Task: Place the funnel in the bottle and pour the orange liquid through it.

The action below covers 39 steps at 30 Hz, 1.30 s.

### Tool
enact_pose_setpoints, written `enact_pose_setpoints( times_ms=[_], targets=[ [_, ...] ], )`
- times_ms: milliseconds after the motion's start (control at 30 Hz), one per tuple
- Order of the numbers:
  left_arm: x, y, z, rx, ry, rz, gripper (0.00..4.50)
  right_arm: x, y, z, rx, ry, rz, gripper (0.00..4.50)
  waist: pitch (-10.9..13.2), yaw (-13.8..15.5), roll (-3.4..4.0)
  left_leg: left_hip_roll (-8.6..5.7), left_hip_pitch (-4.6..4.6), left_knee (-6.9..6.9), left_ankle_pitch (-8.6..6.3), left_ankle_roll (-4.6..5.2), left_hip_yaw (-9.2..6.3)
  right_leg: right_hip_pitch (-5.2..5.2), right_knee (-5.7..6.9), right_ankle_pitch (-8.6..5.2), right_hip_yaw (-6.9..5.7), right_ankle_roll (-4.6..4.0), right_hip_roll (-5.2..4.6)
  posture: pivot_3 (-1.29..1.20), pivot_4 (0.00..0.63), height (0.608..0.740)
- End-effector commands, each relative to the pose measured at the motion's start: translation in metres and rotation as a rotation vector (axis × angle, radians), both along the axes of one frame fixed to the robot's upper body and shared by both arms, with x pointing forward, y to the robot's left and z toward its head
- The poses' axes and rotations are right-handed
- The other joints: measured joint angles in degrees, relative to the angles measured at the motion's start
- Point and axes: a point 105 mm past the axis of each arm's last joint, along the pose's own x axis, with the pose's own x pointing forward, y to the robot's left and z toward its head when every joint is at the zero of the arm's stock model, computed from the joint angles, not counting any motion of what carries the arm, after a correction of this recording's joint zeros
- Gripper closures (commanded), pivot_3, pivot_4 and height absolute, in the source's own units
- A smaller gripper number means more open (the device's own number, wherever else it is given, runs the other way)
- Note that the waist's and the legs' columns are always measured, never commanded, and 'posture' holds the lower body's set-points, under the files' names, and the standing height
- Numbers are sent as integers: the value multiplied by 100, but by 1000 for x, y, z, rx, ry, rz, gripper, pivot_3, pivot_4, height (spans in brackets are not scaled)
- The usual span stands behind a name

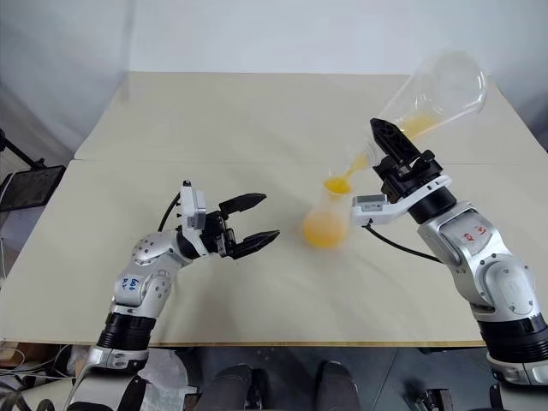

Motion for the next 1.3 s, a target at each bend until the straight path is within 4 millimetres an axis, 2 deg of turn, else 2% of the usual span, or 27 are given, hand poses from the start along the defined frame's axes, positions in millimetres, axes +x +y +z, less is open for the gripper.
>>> enact_pose_setpoints(
  times_ms=[33,467,1300],
  targets=[
    [-4,0,9,-24,-43,-2,0,-6,-3,18,-11,-74,5,1703,0,0,0,0,0,0,0,0,0,0,0,0,0,0,0,0,150,740],
    [-3,-3,7,-23,-38,-1,0,-5,-1,8,-53,-58,16,1703,0,0,0,0,0,0,0,0,0,1,-2,0,0,0,0,0,150,740],
    [-3,-5,5,-25,-32,1,0,-6,3,7,-29,-60,34,1703,0,-1,0,0,0,-1,0,0,0,2,-8,0,0,0,1,0,150,740]
  ],
)
